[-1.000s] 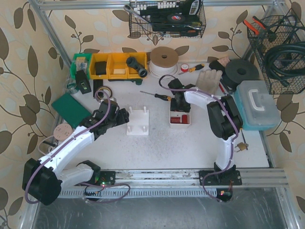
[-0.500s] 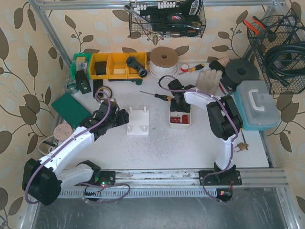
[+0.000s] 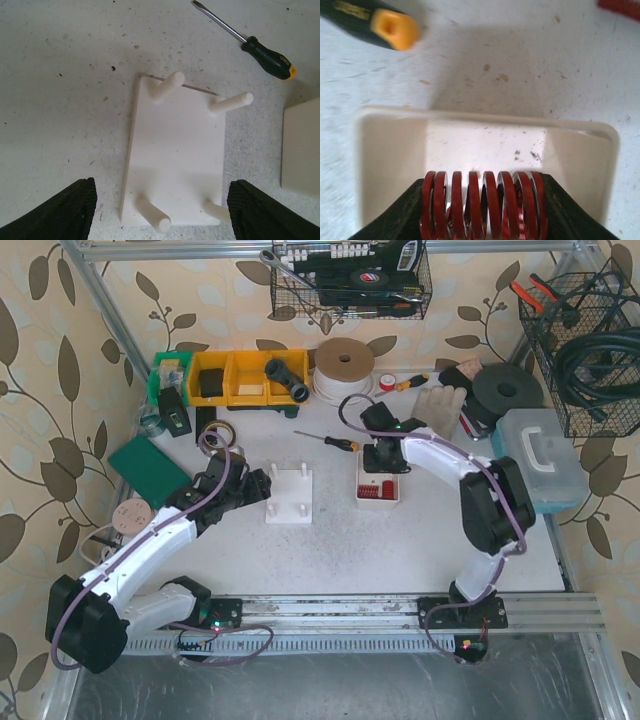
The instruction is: Install the large spring
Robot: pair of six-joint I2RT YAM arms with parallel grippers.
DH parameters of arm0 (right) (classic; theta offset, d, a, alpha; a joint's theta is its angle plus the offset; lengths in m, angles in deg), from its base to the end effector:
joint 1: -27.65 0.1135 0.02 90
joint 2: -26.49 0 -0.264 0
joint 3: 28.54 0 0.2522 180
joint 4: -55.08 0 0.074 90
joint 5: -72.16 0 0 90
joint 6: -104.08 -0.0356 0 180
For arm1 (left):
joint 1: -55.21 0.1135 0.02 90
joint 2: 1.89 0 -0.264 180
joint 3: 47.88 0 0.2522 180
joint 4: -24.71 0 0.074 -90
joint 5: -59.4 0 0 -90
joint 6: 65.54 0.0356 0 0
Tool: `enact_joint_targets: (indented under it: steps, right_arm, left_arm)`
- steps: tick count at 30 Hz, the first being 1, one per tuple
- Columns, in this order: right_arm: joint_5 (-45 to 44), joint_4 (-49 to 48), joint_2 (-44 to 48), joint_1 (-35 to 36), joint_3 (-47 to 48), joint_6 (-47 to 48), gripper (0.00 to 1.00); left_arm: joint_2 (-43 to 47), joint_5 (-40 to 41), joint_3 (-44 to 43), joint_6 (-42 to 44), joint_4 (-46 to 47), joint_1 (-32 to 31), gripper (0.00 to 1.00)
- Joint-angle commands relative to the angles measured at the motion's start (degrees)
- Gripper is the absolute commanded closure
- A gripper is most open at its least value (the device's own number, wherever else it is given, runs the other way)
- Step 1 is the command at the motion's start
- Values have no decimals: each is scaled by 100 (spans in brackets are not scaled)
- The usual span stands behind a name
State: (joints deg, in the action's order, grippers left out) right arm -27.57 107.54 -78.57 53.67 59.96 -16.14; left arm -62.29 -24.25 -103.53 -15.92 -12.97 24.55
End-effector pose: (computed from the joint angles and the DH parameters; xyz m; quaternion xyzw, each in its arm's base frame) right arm 0.3346 0.1566 0.1947 0.0513 0.9785 0.0120 0.1993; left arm 0.1927 -0.1097 0.2484 -0.0997 0.9085 -0.1927 0.3572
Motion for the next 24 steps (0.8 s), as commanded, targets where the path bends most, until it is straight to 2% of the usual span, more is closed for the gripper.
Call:
enact_joint_targets:
  steps: [1, 4, 8, 11, 14, 17, 20, 24]
  right_arm:
    - [502, -199, 846, 114, -197, 762, 100]
    - [1148, -610, 1561, 201, -488, 1374, 100]
    - [1877, -1441, 2853, 444, -1192, 2414, 100]
    - [2139, -1860, 3856, 665, -1745, 3254, 100]
    - [2705, -1801, 4549, 668, -2076, 4000, 100]
    - [3294, -1446, 4782, 676, -2079, 4559, 100]
    - [3943, -1504, 4937, 698, -2129, 4649, 100]
    - [4152, -1588, 5054, 915, -2106, 4692, 100]
  left_arm:
    - [178, -263, 60, 36, 132, 101, 25]
    - [110, -902, -38, 232, 149, 240, 24]
    - [46, -2673, -194, 448, 348, 744, 25]
    - [84, -4178, -187, -61, 1062, 953, 25]
    - [118, -5207, -225, -880, 2073, 901, 24]
    - [140, -5708, -296, -1549, 2897, 640, 21]
    - [148, -5772, -437, -1703, 3012, 137, 19]
    - [-7, -5930, -208, -2436, 4073, -355, 17]
